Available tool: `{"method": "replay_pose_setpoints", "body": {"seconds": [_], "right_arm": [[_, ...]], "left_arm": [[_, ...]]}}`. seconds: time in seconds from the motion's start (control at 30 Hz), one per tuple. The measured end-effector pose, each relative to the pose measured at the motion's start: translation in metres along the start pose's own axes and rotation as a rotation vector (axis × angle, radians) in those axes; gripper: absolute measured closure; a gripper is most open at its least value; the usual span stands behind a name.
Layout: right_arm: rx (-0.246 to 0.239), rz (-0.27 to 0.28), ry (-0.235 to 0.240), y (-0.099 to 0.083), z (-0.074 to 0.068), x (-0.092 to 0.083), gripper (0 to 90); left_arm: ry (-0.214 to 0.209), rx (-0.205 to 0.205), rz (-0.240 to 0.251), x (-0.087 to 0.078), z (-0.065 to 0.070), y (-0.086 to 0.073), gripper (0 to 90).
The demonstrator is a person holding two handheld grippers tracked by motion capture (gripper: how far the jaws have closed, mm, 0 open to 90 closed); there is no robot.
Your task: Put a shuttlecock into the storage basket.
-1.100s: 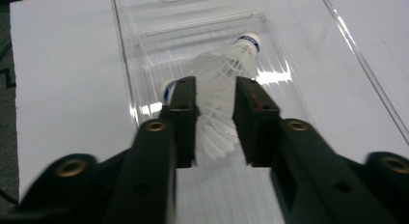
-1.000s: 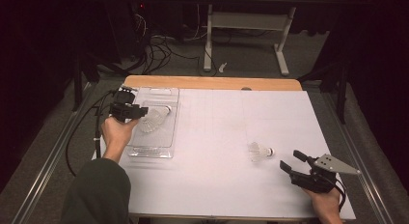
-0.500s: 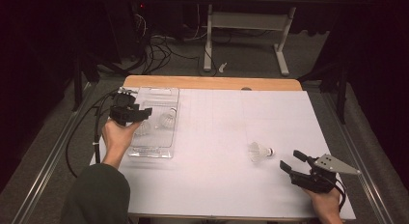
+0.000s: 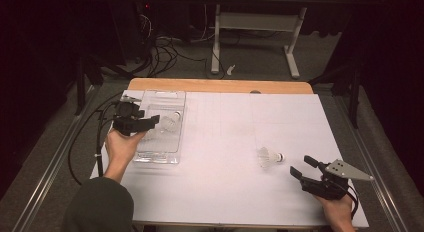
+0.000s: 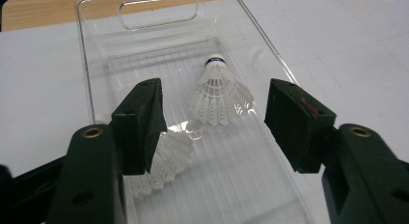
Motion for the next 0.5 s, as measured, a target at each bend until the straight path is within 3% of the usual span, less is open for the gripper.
{"method": "replay_pose_setpoints", "body": {"seconds": [0.23,0.5], "right_arm": [[-0.001,0.000,0.000,0.000,0.000,0.000,31.2],[0.000,0.001,0.001,0.000,0.000,0.000,31.2]], "left_arm": [[-0.009,0.018,0.023,-0.004,0.003,-0.007,38.0],[-0.018,0.007,0.042,-0.010,0.005,-0.011,37.6]]}}
Point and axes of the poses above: each handheld gripper's, and its own axes: x roughly forward along the jaws, y roughly out of its top, z roughly to its right, the point moved 6 cm from there along x, roughly forward along the jaws, and after that the axes turned 12 degrees about -x, right-handed, at the moved point
